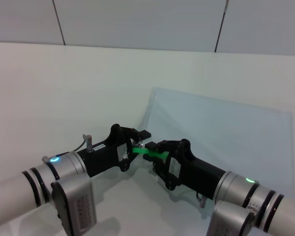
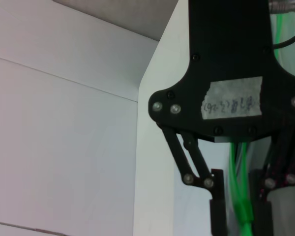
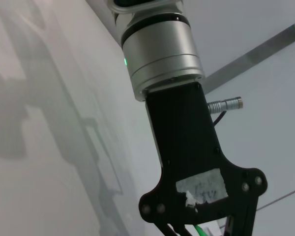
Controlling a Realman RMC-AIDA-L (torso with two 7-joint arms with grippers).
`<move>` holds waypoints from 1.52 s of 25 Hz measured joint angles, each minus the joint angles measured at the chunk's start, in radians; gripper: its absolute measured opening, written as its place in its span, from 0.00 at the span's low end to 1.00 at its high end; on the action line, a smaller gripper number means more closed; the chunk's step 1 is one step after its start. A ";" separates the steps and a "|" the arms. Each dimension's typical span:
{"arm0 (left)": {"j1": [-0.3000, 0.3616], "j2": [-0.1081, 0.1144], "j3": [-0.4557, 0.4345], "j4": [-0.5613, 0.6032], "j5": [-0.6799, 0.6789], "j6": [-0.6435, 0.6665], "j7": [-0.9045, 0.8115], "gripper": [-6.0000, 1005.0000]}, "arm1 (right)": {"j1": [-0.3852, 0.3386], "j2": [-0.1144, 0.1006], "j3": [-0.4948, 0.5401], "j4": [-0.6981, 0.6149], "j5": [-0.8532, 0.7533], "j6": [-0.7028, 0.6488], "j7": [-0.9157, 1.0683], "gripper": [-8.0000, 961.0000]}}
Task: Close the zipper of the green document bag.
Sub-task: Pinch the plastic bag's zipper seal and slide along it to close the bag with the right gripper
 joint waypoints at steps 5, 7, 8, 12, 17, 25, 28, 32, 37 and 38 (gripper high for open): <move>0.000 0.000 0.000 0.002 0.000 0.000 0.001 0.06 | 0.000 0.002 0.000 0.000 0.001 0.000 -0.021 0.22; 0.001 -0.001 0.000 0.002 0.000 0.000 0.001 0.06 | -0.002 0.002 0.000 0.000 0.001 0.000 -0.033 0.20; 0.001 -0.001 0.000 0.002 0.000 0.000 0.001 0.06 | -0.002 0.002 0.000 0.000 0.001 0.000 -0.038 0.19; 0.001 -0.001 0.000 0.002 0.000 0.000 0.002 0.06 | -0.007 0.003 -0.001 0.005 0.001 0.000 -0.062 0.16; 0.002 -0.001 0.000 0.003 0.000 0.000 0.002 0.06 | -0.020 0.003 -0.001 0.014 0.002 0.000 -0.104 0.12; 0.004 -0.001 0.002 0.005 0.000 0.000 0.002 0.06 | -0.028 0.004 0.001 0.024 0.001 0.000 -0.117 0.09; 0.004 -0.001 0.002 0.005 0.000 0.000 0.002 0.06 | -0.030 0.004 0.003 0.026 0.001 0.000 -0.119 0.09; 0.004 -0.001 0.002 0.005 0.000 0.000 0.004 0.06 | -0.048 0.003 0.010 0.039 0.013 0.000 -0.165 0.09; 0.005 -0.001 0.001 0.004 0.000 0.000 0.005 0.06 | -0.058 0.001 0.002 0.051 0.077 0.000 -0.219 0.09; 0.005 -0.001 0.002 0.003 0.000 0.000 0.005 0.06 | -0.058 0.001 0.002 0.051 0.077 0.000 -0.219 0.09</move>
